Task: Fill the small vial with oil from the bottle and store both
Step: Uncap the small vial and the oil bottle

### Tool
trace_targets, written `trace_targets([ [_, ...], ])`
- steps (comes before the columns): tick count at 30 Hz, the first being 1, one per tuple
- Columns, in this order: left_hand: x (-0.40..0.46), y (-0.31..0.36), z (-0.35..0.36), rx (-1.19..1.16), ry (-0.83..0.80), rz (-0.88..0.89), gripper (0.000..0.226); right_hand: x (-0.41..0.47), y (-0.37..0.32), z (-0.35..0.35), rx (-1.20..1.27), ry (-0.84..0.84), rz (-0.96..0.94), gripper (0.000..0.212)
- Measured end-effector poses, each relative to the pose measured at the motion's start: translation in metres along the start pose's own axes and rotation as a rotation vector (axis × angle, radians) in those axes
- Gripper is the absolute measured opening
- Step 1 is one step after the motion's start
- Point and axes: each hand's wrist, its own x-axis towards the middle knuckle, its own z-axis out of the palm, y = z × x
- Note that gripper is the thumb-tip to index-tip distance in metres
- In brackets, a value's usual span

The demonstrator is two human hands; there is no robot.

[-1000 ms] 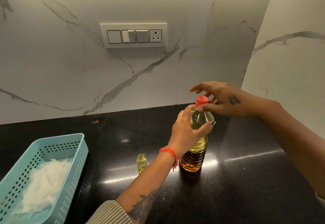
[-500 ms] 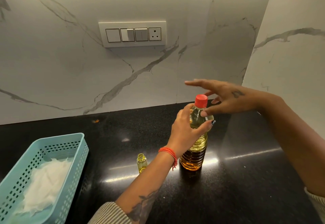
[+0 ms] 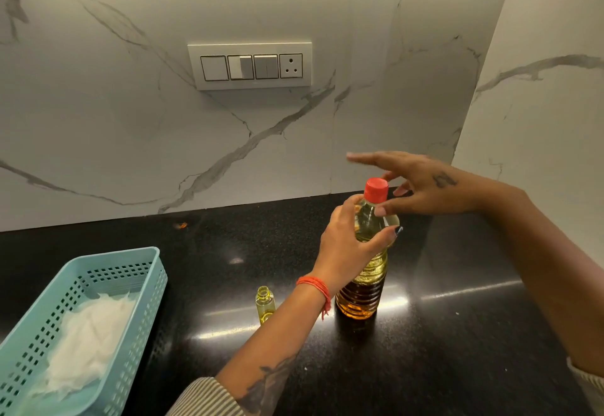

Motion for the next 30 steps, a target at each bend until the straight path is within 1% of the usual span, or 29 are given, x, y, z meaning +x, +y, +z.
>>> trace_targets([
  [1, 0.000, 0.000, 0.000, 0.005, 0.000, 0.000, 0.061, -0.002, -0.003, -0.001, 0.027, 0.012, 0.028, 0.078],
  [2, 0.000, 0.000, 0.000, 0.013, 0.001, 0.000, 0.061, -0.002, -0.004, 0.001, 0.007, 0.084, 0.040, 0.083],
  [4, 0.000, 0.000, 0.001, 0.028, 0.009, 0.005, 0.061, 0.000, -0.002, 0.007, -0.117, 0.268, 0.060, 0.083],
  [5, 0.000, 0.000, 0.001, 0.030, 0.010, 0.005, 0.062, 0.002, -0.001, 0.011, -0.167, 0.315, 0.073, 0.080],
  [6, 0.000, 0.000, 0.002, 0.029, 0.009, 0.002, 0.063, 0.003, 0.001, 0.015, -0.202, 0.323, 0.070, 0.074],
  [8, 0.000, 0.000, 0.002, 0.020, 0.006, -0.002, 0.064, 0.005, 0.006, 0.019, -0.237, 0.292, 0.011, 0.058],
  [11, 0.000, 0.000, 0.001, 0.023, 0.010, 0.004, 0.063, 0.004, 0.010, 0.012, -0.155, 0.247, -0.074, 0.024],
  [12, 0.000, 0.000, 0.001, 0.022, 0.010, 0.005, 0.062, 0.004, 0.010, 0.009, -0.097, 0.213, -0.085, 0.023],
  [13, 0.000, 0.001, 0.000, 0.020, 0.010, 0.004, 0.062, 0.002, 0.009, 0.006, -0.028, 0.170, -0.081, 0.031],
  [15, -0.001, 0.001, 0.000, 0.017, 0.005, 0.001, 0.062, 0.000, 0.009, 0.003, 0.090, 0.111, -0.026, 0.055],
  [17, 0.000, 0.001, 0.001, 0.016, 0.002, -0.003, 0.062, -0.001, 0.008, 0.005, 0.031, 0.151, 0.028, 0.074],
  [18, 0.000, 0.001, 0.001, 0.016, 0.001, -0.005, 0.061, 0.000, 0.009, 0.008, -0.033, 0.195, 0.047, 0.078],
  [19, 0.000, 0.001, 0.001, 0.016, 0.000, -0.005, 0.062, 0.001, 0.009, 0.011, -0.089, 0.240, 0.060, 0.077],
  [20, 0.000, 0.001, 0.001, 0.017, -0.001, -0.006, 0.063, 0.003, 0.009, 0.014, -0.134, 0.276, 0.058, 0.071],
  [22, 0.000, 0.001, 0.002, 0.020, 0.000, -0.007, 0.064, 0.004, 0.009, 0.017, -0.198, 0.297, -0.008, 0.050],
  [24, 0.000, 0.001, 0.001, 0.019, 0.004, -0.004, 0.062, 0.005, 0.009, 0.015, -0.188, 0.275, -0.070, 0.028],
  [25, 0.000, 0.001, 0.001, 0.018, 0.005, -0.004, 0.061, 0.004, 0.010, 0.012, -0.143, 0.246, -0.085, 0.024],
  [26, 0.000, 0.001, 0.001, 0.017, 0.005, -0.004, 0.061, 0.003, 0.010, 0.009, -0.076, 0.203, -0.089, 0.028],
  [28, -0.001, 0.002, 0.001, 0.016, 0.001, -0.005, 0.062, -0.001, 0.009, 0.003, 0.084, 0.103, -0.057, 0.054],
  [29, -0.001, 0.002, 0.001, 0.018, 0.000, -0.007, 0.062, -0.002, 0.008, 0.001, 0.134, 0.079, -0.028, 0.068],
  [30, -0.001, 0.002, 0.001, 0.021, 0.000, -0.008, 0.062, -0.003, 0.007, 0.001, 0.132, 0.088, -0.004, 0.077],
])
